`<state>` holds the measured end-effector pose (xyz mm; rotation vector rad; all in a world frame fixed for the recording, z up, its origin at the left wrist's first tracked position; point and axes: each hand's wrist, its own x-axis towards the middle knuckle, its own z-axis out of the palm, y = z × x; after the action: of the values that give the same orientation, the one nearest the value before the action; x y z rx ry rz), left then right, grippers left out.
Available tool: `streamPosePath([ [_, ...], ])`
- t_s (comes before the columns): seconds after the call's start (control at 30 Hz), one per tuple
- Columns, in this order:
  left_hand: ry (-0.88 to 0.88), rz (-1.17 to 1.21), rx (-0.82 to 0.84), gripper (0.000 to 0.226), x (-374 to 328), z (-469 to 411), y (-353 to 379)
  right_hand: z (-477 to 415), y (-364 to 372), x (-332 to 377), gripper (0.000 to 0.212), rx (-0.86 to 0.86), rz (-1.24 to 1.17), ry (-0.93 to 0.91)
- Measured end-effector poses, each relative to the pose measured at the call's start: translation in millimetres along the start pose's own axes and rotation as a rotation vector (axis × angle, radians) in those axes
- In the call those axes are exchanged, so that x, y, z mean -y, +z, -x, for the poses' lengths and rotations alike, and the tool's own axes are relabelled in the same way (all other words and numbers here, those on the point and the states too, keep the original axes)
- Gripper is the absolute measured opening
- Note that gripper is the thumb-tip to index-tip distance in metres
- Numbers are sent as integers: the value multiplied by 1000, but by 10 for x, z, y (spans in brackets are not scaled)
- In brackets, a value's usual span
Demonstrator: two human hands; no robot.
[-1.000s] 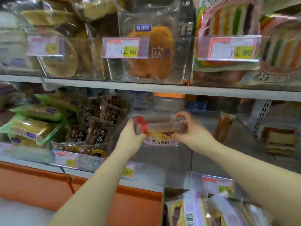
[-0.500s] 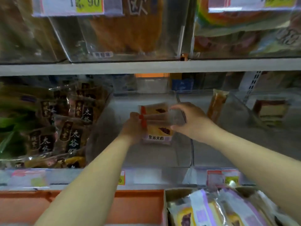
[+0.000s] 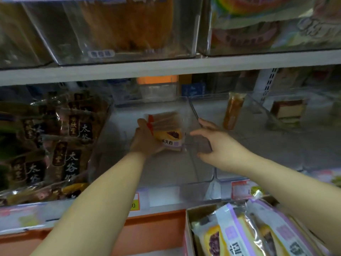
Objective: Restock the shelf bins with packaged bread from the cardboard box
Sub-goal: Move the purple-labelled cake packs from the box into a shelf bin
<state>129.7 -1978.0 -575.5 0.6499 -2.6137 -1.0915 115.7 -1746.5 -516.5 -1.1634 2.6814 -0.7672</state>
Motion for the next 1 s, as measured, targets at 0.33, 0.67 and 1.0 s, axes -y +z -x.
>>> streamPosePath([
  [0.33,-97,284,202,120,16,-126,-53,-6,50,-29,51,-26,-68,-14],
  [0.67,-5,132,152,131,-43,-47,-28,27,14,35,45,-14,-3,-18],
  [1.0,140,-202,-26,81,-439,729,-327,666,-186,285,48,-31,157,17],
])
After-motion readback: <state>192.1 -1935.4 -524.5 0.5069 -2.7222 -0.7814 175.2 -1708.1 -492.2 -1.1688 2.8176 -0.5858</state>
